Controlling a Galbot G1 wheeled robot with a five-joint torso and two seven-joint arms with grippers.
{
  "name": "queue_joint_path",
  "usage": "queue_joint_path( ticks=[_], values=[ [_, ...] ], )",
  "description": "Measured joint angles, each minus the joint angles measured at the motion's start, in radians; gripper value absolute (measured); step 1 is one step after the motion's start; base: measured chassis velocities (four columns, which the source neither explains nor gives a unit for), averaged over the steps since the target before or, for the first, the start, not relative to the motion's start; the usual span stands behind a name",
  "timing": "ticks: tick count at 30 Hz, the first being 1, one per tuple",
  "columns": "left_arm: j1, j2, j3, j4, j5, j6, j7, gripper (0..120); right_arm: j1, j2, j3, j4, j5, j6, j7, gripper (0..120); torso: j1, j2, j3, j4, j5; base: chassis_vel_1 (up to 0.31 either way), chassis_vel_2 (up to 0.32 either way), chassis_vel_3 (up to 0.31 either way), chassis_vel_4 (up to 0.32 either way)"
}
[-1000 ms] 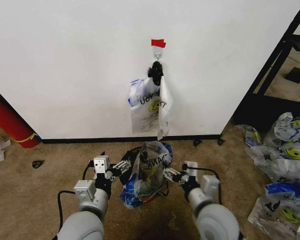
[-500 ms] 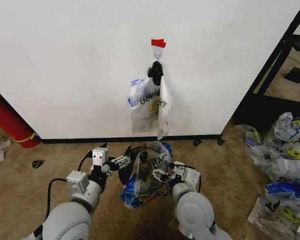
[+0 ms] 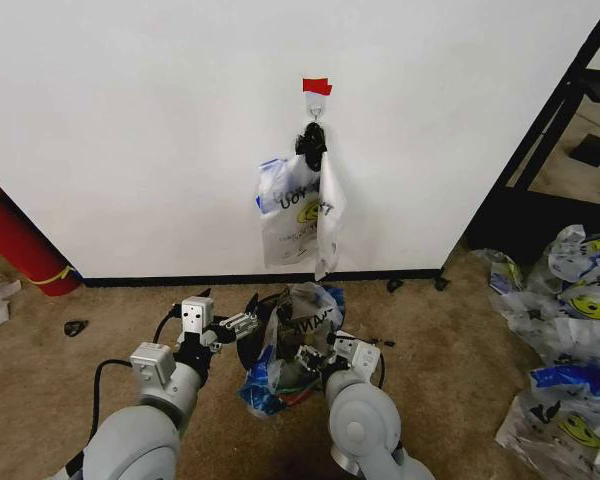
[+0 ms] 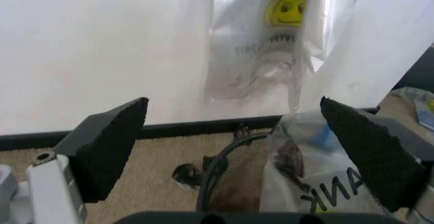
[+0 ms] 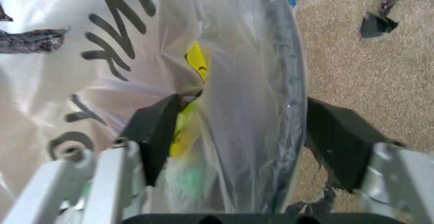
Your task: Pick up the garbage bag from the wall and place it over the trash bin.
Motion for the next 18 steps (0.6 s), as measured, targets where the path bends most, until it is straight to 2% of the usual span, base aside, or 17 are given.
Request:
queue_joint_path(
  ticks=[3, 6, 10, 11, 15, 18],
  values=[
    [-0.005, -0.003, 0.005, 0.005, -0.006, 0.001, -0.002, 100, -0.001, 0.009, 0.002, -0.003, -0.001, 0.003, 0.009, 52, 0.000, 0.000, 0.000, 0.0000, 0.0000, 0.000, 0.000, 0.000, 0.000],
    [-0.007, -0.003, 0.006, 0.006, -0.008, 0.001, -0.003, 100, -0.007, 0.009, 0.002, 0.001, -0.006, 0.005, 0.011, 45, 0.000, 0.000, 0.000, 0.0000, 0.0000, 0.000, 0.000, 0.000, 0.000],
    [-0.007, -0.007, 0.009, 0.008, -0.009, 0.001, -0.003, 100, -0.027, 0.004, 0.000, 0.022, -0.016, 0.006, 0.010, 25, 0.000, 0.000, 0.000, -0.0001, 0.0001, 0.000, 0.000, 0.000, 0.000],
    [-0.007, -0.007, 0.009, 0.008, -0.009, 0.001, -0.003, 100, -0.027, 0.004, 0.000, 0.022, -0.016, 0.006, 0.010, 25, 0.000, 0.000, 0.000, -0.0001, 0.0001, 0.000, 0.000, 0.000, 0.000],
    [-0.005, -0.012, 0.012, 0.014, -0.008, 0.001, -0.003, 100, -0.030, 0.000, 0.006, 0.023, -0.015, 0.007, 0.007, 8, 0.000, 0.000, 0.000, -0.0001, 0.0000, 0.000, 0.000, 0.000, 0.000],
    [-0.005, -0.013, 0.012, 0.016, -0.010, 0.001, -0.005, 100, -0.026, 0.000, 0.012, 0.014, -0.007, 0.009, -0.003, 1, 0.000, 0.000, 0.000, 0.0003, 0.0002, 0.000, 0.000, 0.000, 0.000]
  ],
)
